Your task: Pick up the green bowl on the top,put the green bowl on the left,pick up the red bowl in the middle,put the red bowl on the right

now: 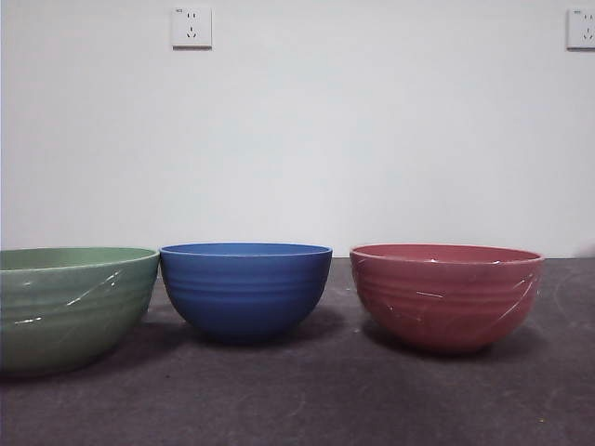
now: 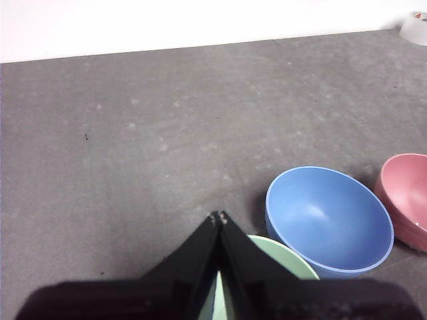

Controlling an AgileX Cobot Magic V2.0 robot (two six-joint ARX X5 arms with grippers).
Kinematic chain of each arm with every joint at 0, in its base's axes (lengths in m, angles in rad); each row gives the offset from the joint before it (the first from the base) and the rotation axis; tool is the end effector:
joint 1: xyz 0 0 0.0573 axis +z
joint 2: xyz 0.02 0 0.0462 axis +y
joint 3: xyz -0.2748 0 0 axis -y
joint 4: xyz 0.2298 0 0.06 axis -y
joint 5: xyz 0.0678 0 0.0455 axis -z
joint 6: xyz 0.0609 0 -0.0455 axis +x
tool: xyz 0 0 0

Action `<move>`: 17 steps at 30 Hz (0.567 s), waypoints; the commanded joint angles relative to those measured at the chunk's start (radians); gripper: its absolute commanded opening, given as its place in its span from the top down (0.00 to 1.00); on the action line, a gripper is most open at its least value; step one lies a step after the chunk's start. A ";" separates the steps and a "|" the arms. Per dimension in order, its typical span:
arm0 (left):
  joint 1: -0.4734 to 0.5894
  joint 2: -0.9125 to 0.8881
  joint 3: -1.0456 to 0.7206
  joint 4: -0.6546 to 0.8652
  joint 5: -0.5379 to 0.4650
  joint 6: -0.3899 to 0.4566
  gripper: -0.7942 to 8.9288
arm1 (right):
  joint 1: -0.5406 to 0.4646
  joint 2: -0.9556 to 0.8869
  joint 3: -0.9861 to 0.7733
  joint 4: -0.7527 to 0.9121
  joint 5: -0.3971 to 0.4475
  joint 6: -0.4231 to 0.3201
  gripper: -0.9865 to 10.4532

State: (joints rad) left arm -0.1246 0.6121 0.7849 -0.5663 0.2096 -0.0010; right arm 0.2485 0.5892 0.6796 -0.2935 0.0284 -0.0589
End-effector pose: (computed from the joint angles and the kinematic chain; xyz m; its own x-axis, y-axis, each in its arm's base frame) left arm 0.1262 -0.0286 0.3112 0.8705 -0.3187 -0.3750 0.3119 0.9467 -0.0807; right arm 0.1371 0.0330 0.3108 0.9560 0.2133 -0.2016 -0.2300 0.9711 -0.0634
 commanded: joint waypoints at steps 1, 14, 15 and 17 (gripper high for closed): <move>0.002 -0.004 -0.005 -0.013 0.002 -0.006 0.92 | 0.000 0.005 -0.006 0.026 0.003 0.035 0.91; -0.009 -0.007 -0.005 -0.034 0.002 -0.006 0.92 | 0.000 0.006 -0.006 -0.029 0.003 0.035 0.91; -0.013 -0.021 -0.005 -0.038 -0.004 -0.006 0.92 | 0.000 0.006 -0.006 -0.034 0.003 0.035 0.91; -0.014 -0.086 -0.005 -0.055 -0.026 -0.005 0.92 | 0.000 0.006 -0.006 -0.047 0.003 0.035 0.91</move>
State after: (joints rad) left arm -0.1345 0.5709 0.7845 -0.6228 0.1909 -0.0010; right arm 0.2485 0.5972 0.6796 -0.3405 0.0288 -0.0368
